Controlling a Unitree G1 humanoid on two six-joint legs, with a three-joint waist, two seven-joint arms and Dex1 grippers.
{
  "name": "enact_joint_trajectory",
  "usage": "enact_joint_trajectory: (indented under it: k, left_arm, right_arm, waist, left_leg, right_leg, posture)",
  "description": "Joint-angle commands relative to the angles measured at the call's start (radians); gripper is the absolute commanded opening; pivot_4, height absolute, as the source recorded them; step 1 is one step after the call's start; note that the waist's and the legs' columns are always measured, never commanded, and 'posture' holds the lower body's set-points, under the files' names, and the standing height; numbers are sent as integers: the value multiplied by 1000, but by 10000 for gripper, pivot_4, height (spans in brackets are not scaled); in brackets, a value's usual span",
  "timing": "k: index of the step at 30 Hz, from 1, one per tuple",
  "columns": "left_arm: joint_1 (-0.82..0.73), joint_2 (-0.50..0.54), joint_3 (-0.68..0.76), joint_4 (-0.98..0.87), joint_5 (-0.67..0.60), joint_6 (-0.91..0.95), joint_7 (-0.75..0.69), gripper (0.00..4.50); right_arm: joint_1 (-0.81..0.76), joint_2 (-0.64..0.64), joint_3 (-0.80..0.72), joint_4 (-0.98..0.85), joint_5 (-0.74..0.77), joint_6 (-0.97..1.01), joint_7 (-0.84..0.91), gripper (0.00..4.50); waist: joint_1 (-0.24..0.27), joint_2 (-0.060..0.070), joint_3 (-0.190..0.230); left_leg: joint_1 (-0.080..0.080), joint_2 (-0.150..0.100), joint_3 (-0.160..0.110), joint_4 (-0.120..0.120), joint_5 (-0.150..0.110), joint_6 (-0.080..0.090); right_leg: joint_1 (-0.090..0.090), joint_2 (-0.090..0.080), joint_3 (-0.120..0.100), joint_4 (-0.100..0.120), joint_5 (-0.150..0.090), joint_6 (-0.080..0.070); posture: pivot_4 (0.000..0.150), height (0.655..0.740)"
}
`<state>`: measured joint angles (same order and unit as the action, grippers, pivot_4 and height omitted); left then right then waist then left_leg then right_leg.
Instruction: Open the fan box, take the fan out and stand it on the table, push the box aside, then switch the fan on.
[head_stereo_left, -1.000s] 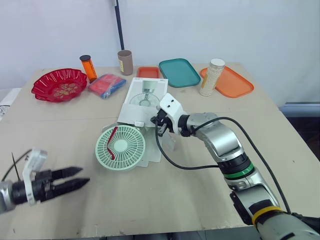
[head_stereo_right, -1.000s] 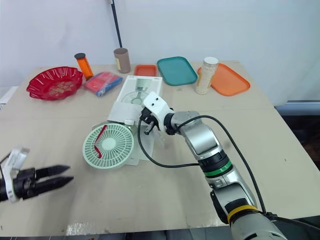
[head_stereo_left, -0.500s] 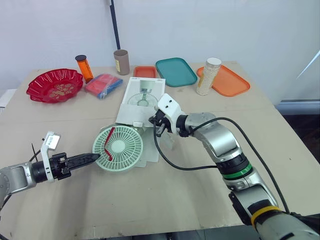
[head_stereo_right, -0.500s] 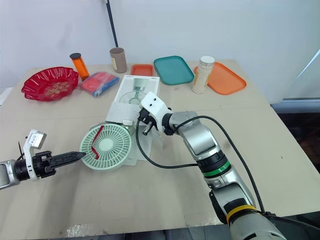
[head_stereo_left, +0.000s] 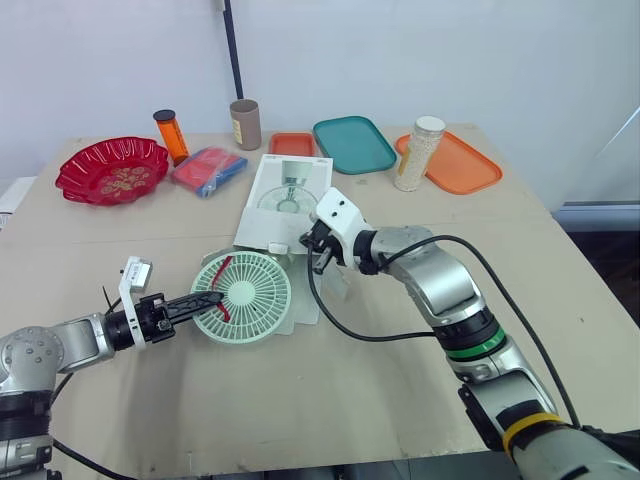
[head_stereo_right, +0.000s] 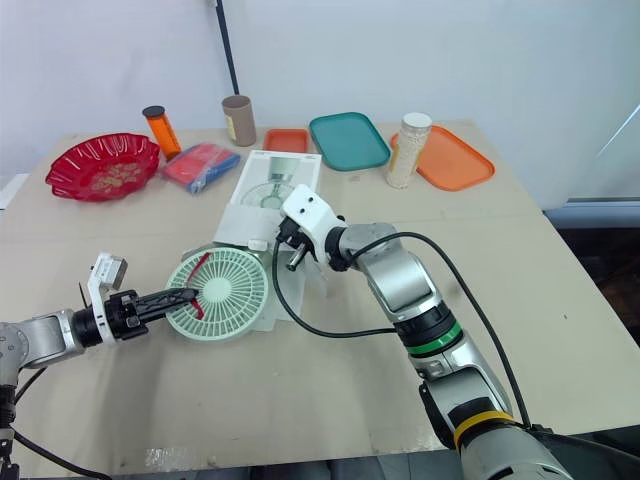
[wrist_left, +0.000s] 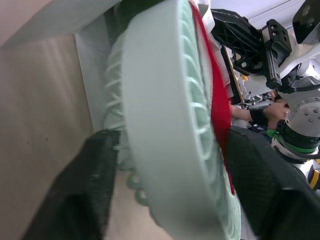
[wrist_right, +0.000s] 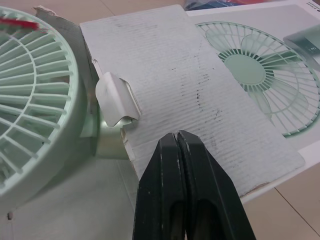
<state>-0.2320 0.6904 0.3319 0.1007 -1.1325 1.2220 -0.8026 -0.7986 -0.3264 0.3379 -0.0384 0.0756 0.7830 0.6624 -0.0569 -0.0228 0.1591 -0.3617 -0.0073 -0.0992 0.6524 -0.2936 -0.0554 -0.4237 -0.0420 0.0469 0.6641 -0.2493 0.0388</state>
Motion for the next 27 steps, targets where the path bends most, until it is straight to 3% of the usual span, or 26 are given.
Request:
enact_joint_trajectory:
  k: [1,6,15,21,22,27]
  left_arm:
    - [26,0,36,-42,-19,22,14,20752]
    - [73,-24,62,-88,-83,76,47,18472]
    - [185,-157,89,-158,-168,105,272,18472]
    - [204,-138,68,-170,-137,68,276,18472]
    - [205,-135,69,-166,-145,72,274,26213]
    - [228,-122,82,-180,-185,82,258,41584]
  right_arm:
    - [2,-5,-5,-6,-4,10,-1,0]
    - [-1,-1,-3,-4,-3,8,1,0]
    - [4,-9,-2,-13,-7,12,6,0]
    - [9,-11,0,-18,-9,13,3,0]
    - [9,-11,1,-17,-10,12,2,0]
    - [7,-8,1,-9,-11,6,-1,0]
  waist:
    - [0,0,0]
    - [-1,0,0]
    - [9,-2,-2]
    - [9,-2,-2]
    - [9,-2,-2]
    - [8,-2,-2]
  left_leg:
    - [0,0,0,0,0,0]
    - [1,0,0,0,0,0]
    - [2,0,-3,1,0,-1]
    - [3,-1,-3,1,0,-1]
    - [3,-1,-3,1,0,-1]
    - [3,-1,-3,0,0,-1]
  right_leg:
    - [0,0,0,0,0,0]
    - [0,0,0,0,0,0]
    - [2,-1,0,0,0,0]
    - [3,-1,0,0,0,0]
    - [4,-1,0,0,0,0]
    - [4,-1,0,0,0,0]
  posture:
    - [1500,7400]
    - [1500,7400]
    - [1500,7400]
    - [1500,7400]
    - [1500,7400]
    - [1500,7400]
